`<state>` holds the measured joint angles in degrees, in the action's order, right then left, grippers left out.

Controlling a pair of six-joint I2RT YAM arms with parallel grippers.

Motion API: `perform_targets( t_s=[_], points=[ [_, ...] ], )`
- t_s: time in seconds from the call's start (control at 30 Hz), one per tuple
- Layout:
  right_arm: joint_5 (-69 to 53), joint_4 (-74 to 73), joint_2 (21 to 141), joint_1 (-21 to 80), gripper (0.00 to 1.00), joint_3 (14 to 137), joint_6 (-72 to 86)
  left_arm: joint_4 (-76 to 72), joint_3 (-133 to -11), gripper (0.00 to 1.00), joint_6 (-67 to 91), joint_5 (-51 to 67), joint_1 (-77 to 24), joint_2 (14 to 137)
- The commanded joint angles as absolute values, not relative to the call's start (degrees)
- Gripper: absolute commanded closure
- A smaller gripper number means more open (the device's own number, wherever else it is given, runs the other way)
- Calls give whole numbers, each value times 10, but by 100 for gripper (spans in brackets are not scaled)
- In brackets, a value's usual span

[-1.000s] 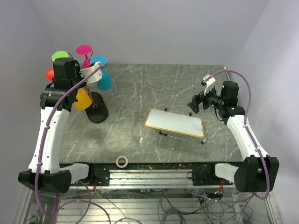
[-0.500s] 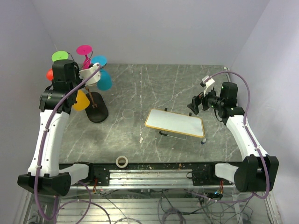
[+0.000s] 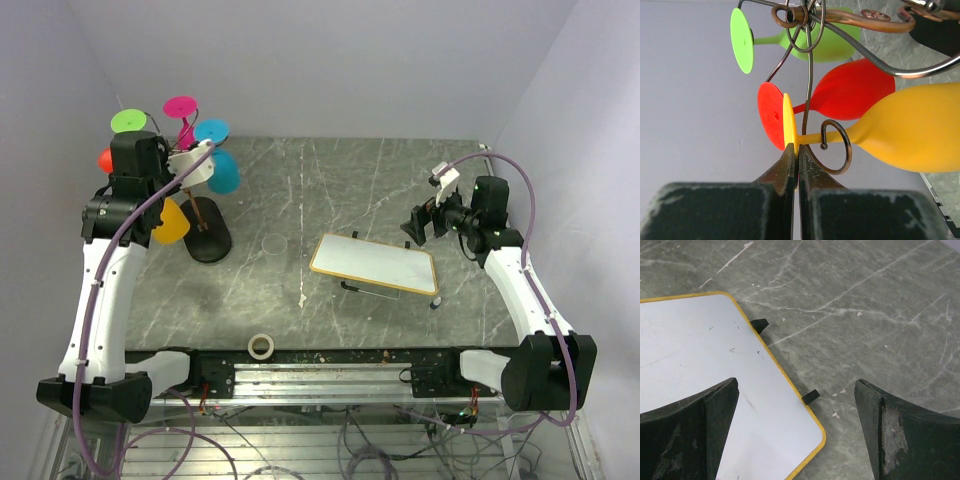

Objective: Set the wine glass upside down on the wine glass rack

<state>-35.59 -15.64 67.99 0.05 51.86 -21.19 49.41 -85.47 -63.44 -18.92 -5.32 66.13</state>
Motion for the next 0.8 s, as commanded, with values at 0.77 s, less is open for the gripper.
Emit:
perform_targets(
  t_s=[0.77],
  points=[
    [-365,-142,672,-16,0,508,-222,572,-896,91,-653,-140,-47,631]
  ],
)
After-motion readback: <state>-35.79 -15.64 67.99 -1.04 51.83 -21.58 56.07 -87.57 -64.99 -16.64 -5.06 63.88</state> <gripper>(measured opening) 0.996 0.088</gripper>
